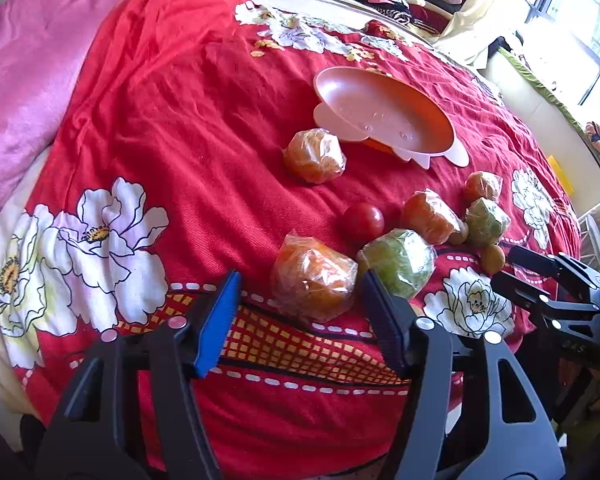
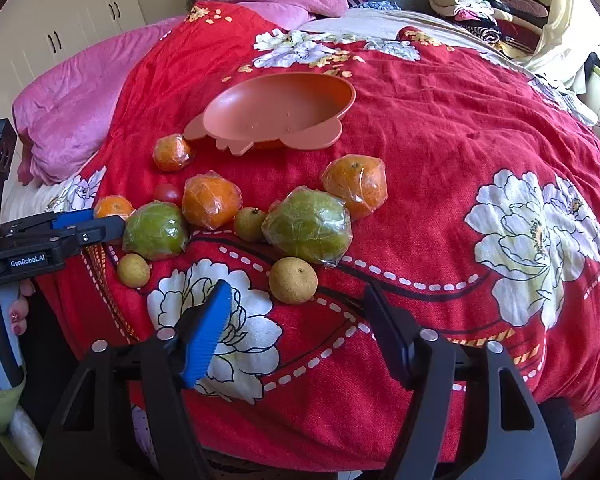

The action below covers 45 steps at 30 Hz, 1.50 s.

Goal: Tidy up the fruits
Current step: 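Grasp a wrapped orange with the left tool while the right tool grasps a small brown fruit, then lift and carry both held fruits over the pink bowl with both tools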

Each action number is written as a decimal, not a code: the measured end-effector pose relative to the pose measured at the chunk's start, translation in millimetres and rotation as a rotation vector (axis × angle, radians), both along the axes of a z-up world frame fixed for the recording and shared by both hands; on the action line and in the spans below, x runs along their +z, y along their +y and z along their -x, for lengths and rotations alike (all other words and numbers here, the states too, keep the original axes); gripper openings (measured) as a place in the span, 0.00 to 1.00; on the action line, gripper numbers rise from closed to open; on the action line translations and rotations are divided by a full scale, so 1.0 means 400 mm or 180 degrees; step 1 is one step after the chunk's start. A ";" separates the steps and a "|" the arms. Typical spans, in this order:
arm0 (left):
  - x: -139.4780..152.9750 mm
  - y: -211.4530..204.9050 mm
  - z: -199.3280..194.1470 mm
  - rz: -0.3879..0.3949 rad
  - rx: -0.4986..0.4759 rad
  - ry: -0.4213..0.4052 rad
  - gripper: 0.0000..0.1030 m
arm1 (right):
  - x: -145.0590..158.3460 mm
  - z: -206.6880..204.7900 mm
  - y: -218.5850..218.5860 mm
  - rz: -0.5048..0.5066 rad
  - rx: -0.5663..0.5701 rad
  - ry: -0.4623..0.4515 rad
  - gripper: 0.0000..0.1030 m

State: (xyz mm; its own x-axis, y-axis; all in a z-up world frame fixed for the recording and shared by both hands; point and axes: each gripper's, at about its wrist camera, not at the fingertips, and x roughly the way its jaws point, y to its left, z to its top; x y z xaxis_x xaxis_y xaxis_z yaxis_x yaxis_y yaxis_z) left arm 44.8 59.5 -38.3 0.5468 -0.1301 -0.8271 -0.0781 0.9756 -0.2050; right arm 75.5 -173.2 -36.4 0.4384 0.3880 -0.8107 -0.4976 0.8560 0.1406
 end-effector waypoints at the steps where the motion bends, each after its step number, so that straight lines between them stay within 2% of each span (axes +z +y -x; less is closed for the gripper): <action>1: -0.001 0.003 0.000 0.0019 -0.0003 -0.0001 0.50 | -0.003 -0.003 0.003 0.0000 0.0011 0.0008 0.50; 4: -0.002 0.010 -0.003 0.0071 -0.0042 -0.0012 0.47 | -0.007 -0.010 0.006 -0.0023 0.0027 0.0012 0.40; 6: -0.004 0.012 -0.003 0.0095 -0.0069 -0.0011 0.46 | -0.010 -0.017 0.009 -0.0039 0.0060 0.0046 0.30; 8: -0.005 0.014 -0.006 0.0111 -0.0095 -0.0014 0.45 | -0.015 -0.020 0.011 -0.0047 0.0084 0.0086 0.26; 14: -0.011 0.010 -0.031 0.0075 -0.0190 -0.0028 0.45 | -0.025 -0.027 0.018 -0.0023 0.0106 0.0068 0.24; 19: -0.025 0.018 -0.048 0.0145 -0.0225 -0.0005 0.44 | -0.022 -0.026 0.016 -0.0048 0.0131 0.0065 0.24; 23: -0.024 0.026 -0.051 0.0218 -0.0238 -0.0012 0.38 | -0.009 -0.017 0.010 -0.0106 0.0151 0.0083 0.24; 26: -0.013 0.037 -0.047 0.0314 -0.0228 -0.0027 0.35 | 0.009 -0.008 0.011 -0.0172 0.0193 0.0080 0.24; 32: 0.024 0.042 -0.039 0.0377 -0.0236 -0.0088 0.34 | 0.061 -0.020 0.009 -0.0269 0.0221 -0.0053 0.24; 45: 0.086 0.049 -0.094 0.0352 -0.0220 -0.0216 0.34 | 0.105 -0.104 0.008 -0.0320 0.0202 -0.0231 0.24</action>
